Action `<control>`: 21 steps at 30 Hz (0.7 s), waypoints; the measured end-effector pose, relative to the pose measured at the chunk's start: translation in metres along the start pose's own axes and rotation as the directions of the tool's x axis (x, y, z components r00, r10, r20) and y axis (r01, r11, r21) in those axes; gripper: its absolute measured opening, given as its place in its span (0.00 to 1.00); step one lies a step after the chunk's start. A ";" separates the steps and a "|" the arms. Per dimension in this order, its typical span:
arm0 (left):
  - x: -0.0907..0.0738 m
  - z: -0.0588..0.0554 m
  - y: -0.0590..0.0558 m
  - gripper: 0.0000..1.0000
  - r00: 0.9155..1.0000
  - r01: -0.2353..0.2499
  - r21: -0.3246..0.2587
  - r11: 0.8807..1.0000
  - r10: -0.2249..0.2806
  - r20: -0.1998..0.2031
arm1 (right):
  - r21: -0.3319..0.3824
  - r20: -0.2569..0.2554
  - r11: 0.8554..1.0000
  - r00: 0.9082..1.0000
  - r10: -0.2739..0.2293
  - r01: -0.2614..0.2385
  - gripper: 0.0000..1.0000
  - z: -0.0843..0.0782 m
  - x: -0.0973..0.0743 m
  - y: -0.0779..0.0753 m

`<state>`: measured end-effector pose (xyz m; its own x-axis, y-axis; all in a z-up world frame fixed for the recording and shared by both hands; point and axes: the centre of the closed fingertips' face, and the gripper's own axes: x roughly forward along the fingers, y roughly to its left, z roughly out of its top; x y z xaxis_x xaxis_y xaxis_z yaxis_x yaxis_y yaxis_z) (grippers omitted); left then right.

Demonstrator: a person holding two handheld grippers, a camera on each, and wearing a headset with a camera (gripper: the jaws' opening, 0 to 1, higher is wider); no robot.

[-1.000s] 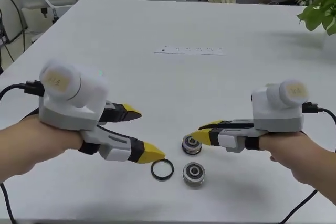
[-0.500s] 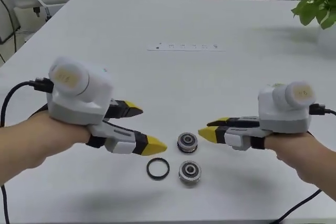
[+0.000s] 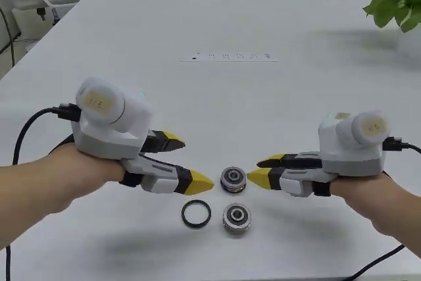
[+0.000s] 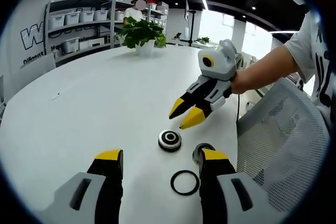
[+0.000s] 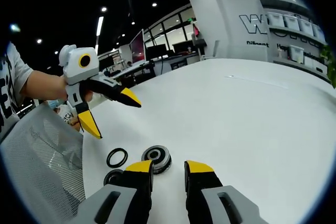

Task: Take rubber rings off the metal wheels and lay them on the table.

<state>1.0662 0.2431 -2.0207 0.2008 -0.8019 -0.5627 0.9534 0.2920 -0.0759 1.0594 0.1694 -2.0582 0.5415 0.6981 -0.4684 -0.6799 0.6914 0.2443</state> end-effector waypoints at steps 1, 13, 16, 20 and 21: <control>0.002 0.000 0.000 0.55 1.000 0.003 -0.003 1.000 -0.003 0.001 | -0.004 -0.005 1.000 1.000 0.006 -0.006 0.21 -0.001 0.001 0.002; 0.021 0.000 -0.003 0.48 1.000 0.030 0.001 1.000 -0.030 -0.008 | -0.038 -0.016 0.998 0.999 0.040 -0.040 0.17 -0.009 0.007 0.004; 0.025 0.001 -0.005 0.47 0.999 0.039 0.003 0.999 -0.039 -0.009 | -0.043 -0.014 0.998 0.999 0.048 -0.049 0.16 -0.008 0.008 0.005; 0.032 0.001 -0.006 0.45 0.999 0.046 0.001 0.999 -0.046 -0.011 | -0.043 -0.009 0.998 0.998 0.056 -0.056 0.16 -0.008 0.008 0.004; 0.033 0.001 -0.007 0.45 0.999 0.049 0.002 0.999 -0.049 -0.012 | -0.043 -0.007 0.997 0.998 0.058 -0.058 0.16 -0.007 0.008 0.005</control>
<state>1.0666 0.2140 -2.0379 0.1514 -0.8090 -0.5680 0.9625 0.2516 -0.1018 1.0569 0.1770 -2.0669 0.4982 0.7354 -0.4593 -0.7308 0.6412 0.2341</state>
